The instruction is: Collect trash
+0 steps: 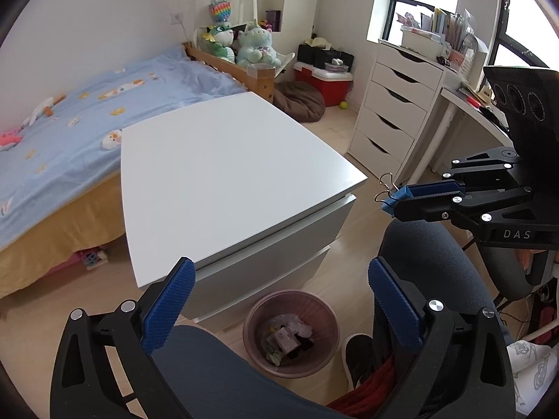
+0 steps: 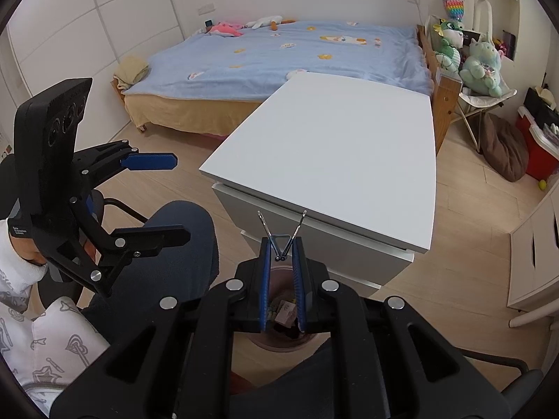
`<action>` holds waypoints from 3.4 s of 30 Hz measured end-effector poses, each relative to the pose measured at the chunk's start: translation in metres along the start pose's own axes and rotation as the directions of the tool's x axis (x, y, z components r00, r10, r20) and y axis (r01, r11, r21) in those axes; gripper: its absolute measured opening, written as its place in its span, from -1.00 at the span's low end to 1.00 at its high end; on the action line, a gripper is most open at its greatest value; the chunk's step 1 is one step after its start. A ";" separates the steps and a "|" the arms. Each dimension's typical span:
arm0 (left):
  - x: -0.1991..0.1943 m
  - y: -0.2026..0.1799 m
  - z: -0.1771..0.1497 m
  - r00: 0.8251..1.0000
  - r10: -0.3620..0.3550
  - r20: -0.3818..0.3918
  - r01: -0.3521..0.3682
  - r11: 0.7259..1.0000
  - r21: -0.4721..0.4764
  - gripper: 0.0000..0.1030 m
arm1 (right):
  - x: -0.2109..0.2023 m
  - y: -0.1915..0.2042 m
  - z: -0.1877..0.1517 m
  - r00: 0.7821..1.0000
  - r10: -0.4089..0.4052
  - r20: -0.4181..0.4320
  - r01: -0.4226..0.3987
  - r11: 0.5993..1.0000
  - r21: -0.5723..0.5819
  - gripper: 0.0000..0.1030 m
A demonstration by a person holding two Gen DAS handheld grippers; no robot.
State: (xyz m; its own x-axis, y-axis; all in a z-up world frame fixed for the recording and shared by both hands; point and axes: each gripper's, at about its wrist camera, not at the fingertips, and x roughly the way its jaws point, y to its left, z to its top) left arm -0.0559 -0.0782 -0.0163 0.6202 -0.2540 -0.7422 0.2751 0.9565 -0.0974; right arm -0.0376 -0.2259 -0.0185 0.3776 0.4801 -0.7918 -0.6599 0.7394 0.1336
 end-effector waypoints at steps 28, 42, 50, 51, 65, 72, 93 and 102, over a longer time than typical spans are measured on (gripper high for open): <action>-0.014 0.028 -0.009 0.998 0.068 0.008 -0.068 0.994 -0.081 0.85 | 0.008 0.016 0.003 0.997 0.075 0.005 -0.075 0.997 -0.008 0.90; -0.021 0.032 -0.003 0.996 0.076 0.047 -0.070 0.991 -0.113 0.85 | 0.007 0.006 0.005 0.999 -0.050 0.022 0.049 0.998 0.045 0.93; -0.020 0.037 0.010 0.993 0.107 0.056 -0.101 0.990 -0.100 0.85 | 0.006 -0.003 0.019 0.995 -0.098 0.030 0.095 0.992 0.080 0.93; -0.020 0.038 0.012 0.992 0.111 0.058 -0.105 0.989 -0.101 0.85 | 0.005 -0.005 0.021 0.994 -0.103 0.033 0.100 0.991 0.084 0.93; -0.021 0.055 0.051 0.985 0.122 0.120 -0.106 0.985 -0.133 0.88 | -0.011 -0.023 0.070 0.978 -0.154 0.137 0.143 0.986 0.085 0.93; -0.020 0.060 0.059 0.982 0.128 0.137 -0.107 0.983 -0.146 0.88 | -0.015 -0.024 0.084 0.975 -0.148 0.165 0.137 0.987 0.079 0.93; -0.022 0.062 0.067 0.976 0.148 0.157 -0.122 0.978 -0.168 0.88 | -0.017 -0.025 0.088 0.975 -0.146 0.167 0.135 0.988 0.077 0.93; -0.021 0.060 0.068 0.976 0.148 0.158 -0.122 0.979 -0.163 0.88 | -0.015 -0.024 0.087 0.976 -0.145 0.166 0.133 0.988 0.077 0.93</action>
State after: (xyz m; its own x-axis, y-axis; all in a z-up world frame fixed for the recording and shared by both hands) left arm -0.0024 -0.0248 0.0389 0.7621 -0.1291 -0.6344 0.0742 0.9909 -0.1125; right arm 0.0295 -0.2098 0.0419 0.5714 0.4396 -0.6930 -0.5518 0.8309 0.0722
